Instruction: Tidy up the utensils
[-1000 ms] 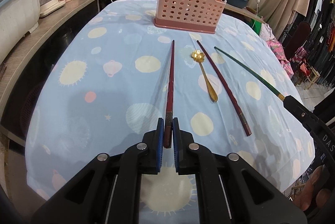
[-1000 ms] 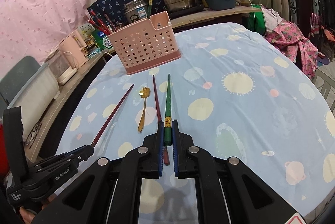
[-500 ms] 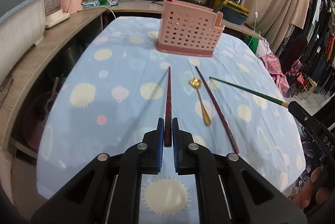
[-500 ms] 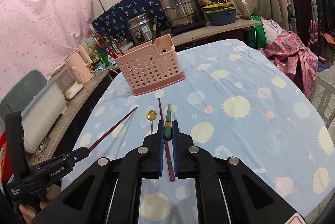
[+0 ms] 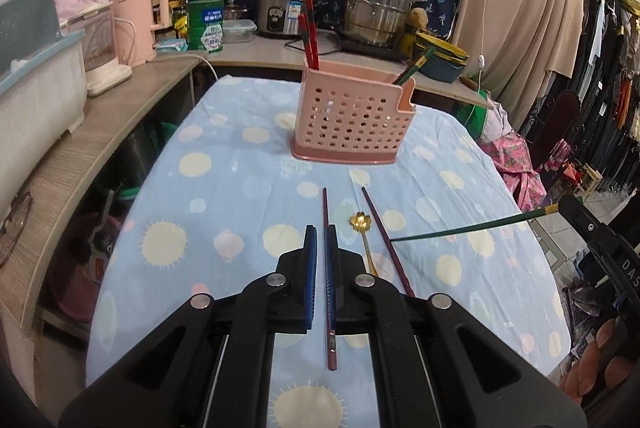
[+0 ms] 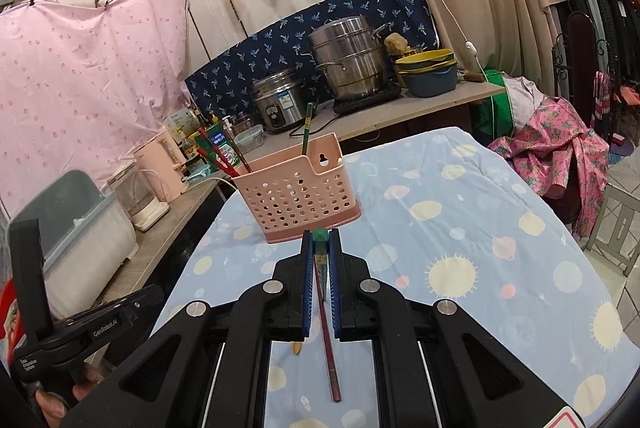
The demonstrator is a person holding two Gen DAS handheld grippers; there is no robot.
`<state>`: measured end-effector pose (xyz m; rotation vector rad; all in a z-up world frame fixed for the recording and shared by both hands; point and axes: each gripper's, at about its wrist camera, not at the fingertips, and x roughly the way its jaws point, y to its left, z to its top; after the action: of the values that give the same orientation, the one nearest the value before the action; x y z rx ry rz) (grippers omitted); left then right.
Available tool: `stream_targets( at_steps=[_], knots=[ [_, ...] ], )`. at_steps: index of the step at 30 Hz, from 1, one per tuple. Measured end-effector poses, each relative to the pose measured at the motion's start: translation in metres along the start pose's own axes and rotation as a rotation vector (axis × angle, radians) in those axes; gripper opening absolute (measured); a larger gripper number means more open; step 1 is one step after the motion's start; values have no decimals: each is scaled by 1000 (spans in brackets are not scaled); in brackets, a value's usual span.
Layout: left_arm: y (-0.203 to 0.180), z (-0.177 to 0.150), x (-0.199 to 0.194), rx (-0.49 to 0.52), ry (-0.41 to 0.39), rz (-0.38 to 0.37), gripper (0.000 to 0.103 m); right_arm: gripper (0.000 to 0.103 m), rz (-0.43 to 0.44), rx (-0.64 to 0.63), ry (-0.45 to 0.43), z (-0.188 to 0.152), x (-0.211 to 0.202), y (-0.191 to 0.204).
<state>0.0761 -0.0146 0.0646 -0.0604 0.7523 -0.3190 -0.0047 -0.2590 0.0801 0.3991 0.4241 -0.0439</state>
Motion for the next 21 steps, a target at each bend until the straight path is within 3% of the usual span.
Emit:
stream_targets(
  at_steps=[1, 3, 6, 16, 18, 21],
  knots=[
    [0, -5, 3, 0, 12, 0, 6, 7, 0, 2, 1, -1, 0, 0],
    [1, -17, 12, 0, 47, 3, 22, 7, 1, 5, 9, -4, 0, 0],
    [2, -36, 27, -12, 106, -6, 34, 7, 3, 14, 25, -10, 1, -1],
    [-11, -85, 72, 3, 284, -17, 33, 7, 6, 24, 37, -15, 2, 0],
    [-10, -89, 79, -1, 307, -17, 23, 7, 6, 24, 38, -16, 2, 0],
    [-9, -92, 81, 4, 313, -4, 17, 7, 6, 28, 44, -19, 2, 0]
  ],
)
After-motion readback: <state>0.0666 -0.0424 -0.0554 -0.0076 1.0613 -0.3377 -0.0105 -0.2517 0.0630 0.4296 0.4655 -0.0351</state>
